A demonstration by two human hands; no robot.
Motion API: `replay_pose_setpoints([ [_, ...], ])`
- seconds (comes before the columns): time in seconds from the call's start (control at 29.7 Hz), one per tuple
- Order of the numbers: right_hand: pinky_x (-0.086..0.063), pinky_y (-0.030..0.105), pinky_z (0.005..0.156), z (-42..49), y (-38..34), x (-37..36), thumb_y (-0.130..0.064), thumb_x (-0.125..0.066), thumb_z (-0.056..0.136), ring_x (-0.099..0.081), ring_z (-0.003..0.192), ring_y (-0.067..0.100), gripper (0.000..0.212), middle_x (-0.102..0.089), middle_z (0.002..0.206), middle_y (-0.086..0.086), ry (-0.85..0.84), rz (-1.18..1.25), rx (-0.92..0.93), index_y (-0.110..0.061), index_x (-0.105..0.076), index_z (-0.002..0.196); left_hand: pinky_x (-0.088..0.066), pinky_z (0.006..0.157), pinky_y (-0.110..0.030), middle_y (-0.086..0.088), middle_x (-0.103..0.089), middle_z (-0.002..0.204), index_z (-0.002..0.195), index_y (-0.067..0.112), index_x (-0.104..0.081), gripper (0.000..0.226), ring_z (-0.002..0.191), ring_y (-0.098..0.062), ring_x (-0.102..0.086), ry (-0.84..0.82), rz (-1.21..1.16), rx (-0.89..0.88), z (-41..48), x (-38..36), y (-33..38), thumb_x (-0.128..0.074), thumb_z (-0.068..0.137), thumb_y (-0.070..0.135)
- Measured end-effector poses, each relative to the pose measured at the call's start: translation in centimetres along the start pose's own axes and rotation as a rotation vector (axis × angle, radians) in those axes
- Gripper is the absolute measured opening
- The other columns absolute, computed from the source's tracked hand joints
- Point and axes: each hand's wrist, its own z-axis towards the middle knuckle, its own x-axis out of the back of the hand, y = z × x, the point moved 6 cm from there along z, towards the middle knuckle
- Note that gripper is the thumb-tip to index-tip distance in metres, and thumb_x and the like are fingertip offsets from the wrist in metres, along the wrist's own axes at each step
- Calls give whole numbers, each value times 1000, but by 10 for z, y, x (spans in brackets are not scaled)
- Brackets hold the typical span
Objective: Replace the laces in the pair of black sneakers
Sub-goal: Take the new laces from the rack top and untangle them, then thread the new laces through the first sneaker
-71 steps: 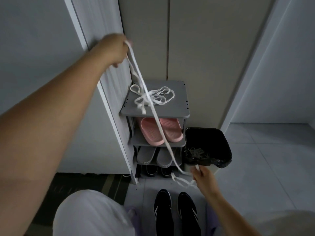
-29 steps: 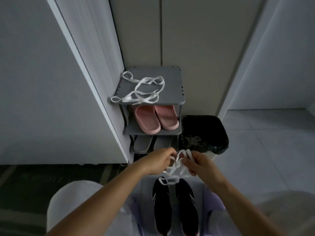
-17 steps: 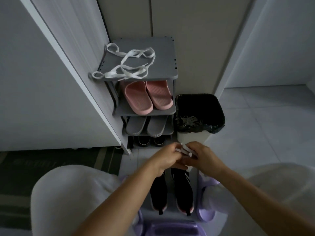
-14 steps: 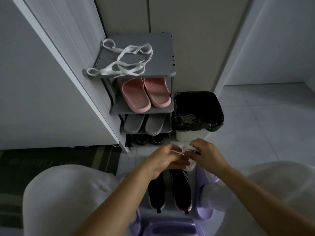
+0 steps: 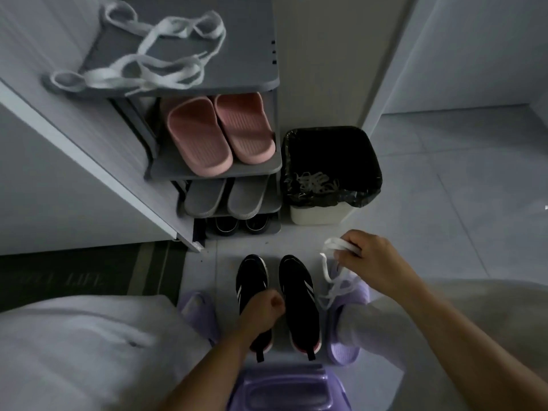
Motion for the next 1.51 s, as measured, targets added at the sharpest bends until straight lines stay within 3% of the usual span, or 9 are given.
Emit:
replay_pose_setpoints([
  [0.13, -36, 13, 50, 4, 11, 10, -17, -64, 84, -48, 50, 2, 19, -52, 58, -5, 38, 77, -90, -15, -54, 68, -39, 86, -28, -18, -58, 119, 114, -3, -50, 28, 109, -28, -54, -91, 242, 84, 28, -33, -21, -47, 95, 17],
  [0.5, -32, 7, 40, 8, 20, 9, -10, -60, 86, -47, 37, -1, 21, -49, 38, -17, 83, 311, -225, -14, -56, 66, -30, 104, -27, -11, -47, 138, 135, 2, -40, 37, 127, -26, -44, -182, 273, 195, 67, -81, -35, -33, 100, 12],
  [0.77, -37, 13, 48, 18, -10, 10, -13, -58, 88, -47, 40, 0, 17, -56, 46, -16, 78, 326, -168, -14, -56, 71, -43, 96, -37, -17, -60, 114, 120, 0, -51, 27, 106, -31, -57, 48, -43, 88, 42, -42, -28, -38, 97, 7],
  [0.91, -35, 26, 53, 20, -34, 22, -13, -58, 88, -43, 46, 6, 15, -63, 63, -2, 158, 445, -111, -11, -58, 73, -39, 65, -14, 1, -53, 86, 108, 7, -52, 18, 68, -3, -47, 105, 16, -99, -12, 8, 12, -38, 97, 8],
  [1.11, -32, 16, 40, 1, -90, 68, -12, -56, 91, -39, 39, 3, 22, -56, 49, -8, 328, 651, 71, -11, -53, 69, -36, 55, -8, 13, -46, 72, 105, 15, -50, 16, 58, 6, -44, 369, 85, -257, -124, 85, 57, -35, 99, 16],
  [1.24, -34, 24, 46, -8, -124, 79, -19, -54, 92, -41, 46, 8, 20, -53, 60, -1, 361, 631, 144, -14, -53, 72, -39, 58, -17, 13, -54, 75, 109, 23, -48, 15, 71, -5, -57, 590, 68, -373, -192, 117, 75, -38, 98, 23],
  [1.38, -37, 33, 55, -18, -158, 69, -25, -53, 93, -44, 58, 16, 23, -49, 65, 5, 276, 577, 232, -4, -56, 83, -41, 73, -21, 9, -60, 93, 122, 24, -44, 25, 88, -8, -59, 659, 131, -362, -215, 119, 83, -33, 100, 24],
  [1.45, -39, 30, 56, -24, -165, 65, -25, -53, 93, -45, 57, 15, 25, -49, 63, 4, 254, 584, 264, 0, -55, 86, -36, 88, -20, 1, -58, 117, 129, 19, -39, 30, 108, -13, -54, 685, 203, -319, -220, 114, 84, -31, 100, 22],
  [1.51, -37, 23, 51, -31, -165, 61, -24, -52, 93, -42, 54, 12, 24, -46, 60, 1, 279, 535, 266, -2, -54, 83, -40, 89, -28, -8, -56, 119, 125, 12, -41, 28, 108, -23, -53, 694, 241, -316, -224, 108, 87, -35, 99, 18],
])
